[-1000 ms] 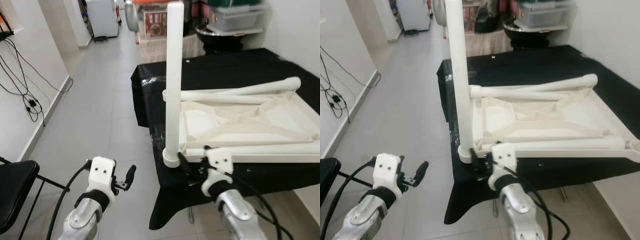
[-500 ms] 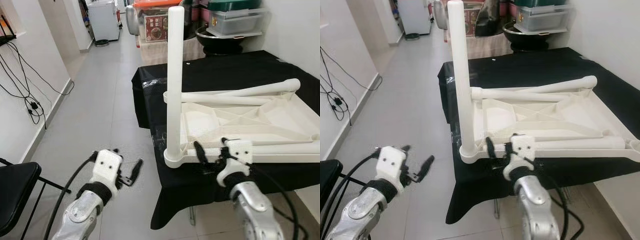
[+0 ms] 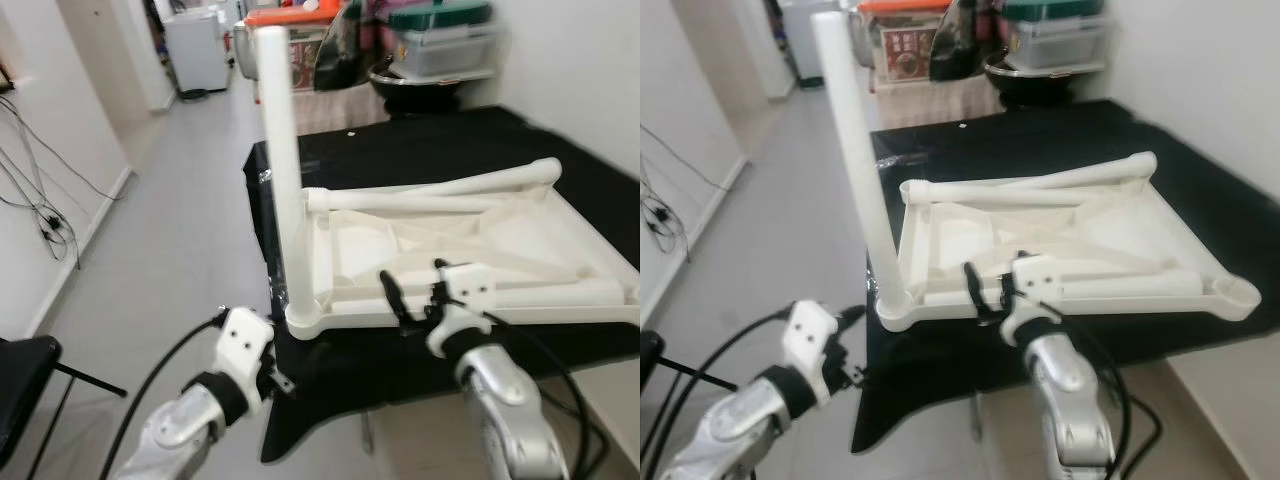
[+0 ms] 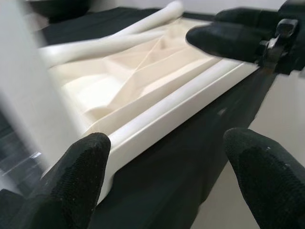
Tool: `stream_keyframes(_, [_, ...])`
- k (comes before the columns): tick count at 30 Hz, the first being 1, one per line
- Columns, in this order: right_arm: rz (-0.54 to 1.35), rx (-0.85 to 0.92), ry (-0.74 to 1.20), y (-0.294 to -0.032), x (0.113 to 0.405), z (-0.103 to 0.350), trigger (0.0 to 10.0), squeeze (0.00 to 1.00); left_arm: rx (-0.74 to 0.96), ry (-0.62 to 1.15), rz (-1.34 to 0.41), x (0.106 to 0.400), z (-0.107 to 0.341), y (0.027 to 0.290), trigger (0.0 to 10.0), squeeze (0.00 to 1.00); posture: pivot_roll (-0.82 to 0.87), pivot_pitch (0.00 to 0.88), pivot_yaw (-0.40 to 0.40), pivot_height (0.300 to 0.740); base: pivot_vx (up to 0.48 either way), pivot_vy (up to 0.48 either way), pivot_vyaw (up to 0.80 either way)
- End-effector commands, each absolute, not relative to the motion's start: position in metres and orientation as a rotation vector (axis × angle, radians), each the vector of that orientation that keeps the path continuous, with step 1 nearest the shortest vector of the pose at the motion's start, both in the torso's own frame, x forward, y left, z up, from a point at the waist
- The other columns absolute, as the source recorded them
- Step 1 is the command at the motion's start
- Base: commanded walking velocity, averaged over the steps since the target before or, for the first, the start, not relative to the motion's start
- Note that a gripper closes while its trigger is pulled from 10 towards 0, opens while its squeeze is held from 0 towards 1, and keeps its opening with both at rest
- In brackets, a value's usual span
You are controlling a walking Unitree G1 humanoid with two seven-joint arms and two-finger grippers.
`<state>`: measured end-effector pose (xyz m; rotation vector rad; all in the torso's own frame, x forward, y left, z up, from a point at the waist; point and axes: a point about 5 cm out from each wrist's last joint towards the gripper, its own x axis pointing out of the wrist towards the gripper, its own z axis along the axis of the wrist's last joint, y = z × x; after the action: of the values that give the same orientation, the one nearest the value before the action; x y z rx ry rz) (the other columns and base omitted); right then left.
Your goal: Building children table
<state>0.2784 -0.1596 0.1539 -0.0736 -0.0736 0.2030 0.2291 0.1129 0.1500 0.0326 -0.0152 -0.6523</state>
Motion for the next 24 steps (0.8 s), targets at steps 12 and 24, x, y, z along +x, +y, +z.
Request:
stream_keyframes(12, [0.238,-0.156,-0.074,-0.150,0.284,0.150,10.0,0.00,0.004,0.020,-0.665,0.237,0.148,0.118,10.0,0.00,-0.11,0.016,0.056,0.740,0.000,-0.480,0.00])
stream_keyframes(24, [0.275,-0.182,-0.039,-0.137,0.284,0.138,10.0,0.00,0.085,0.031,-0.491,0.253,0.141,0.131,10.0,0.00,-0.11,0.018,0.064,0.740,0.000,-0.240,0.00])
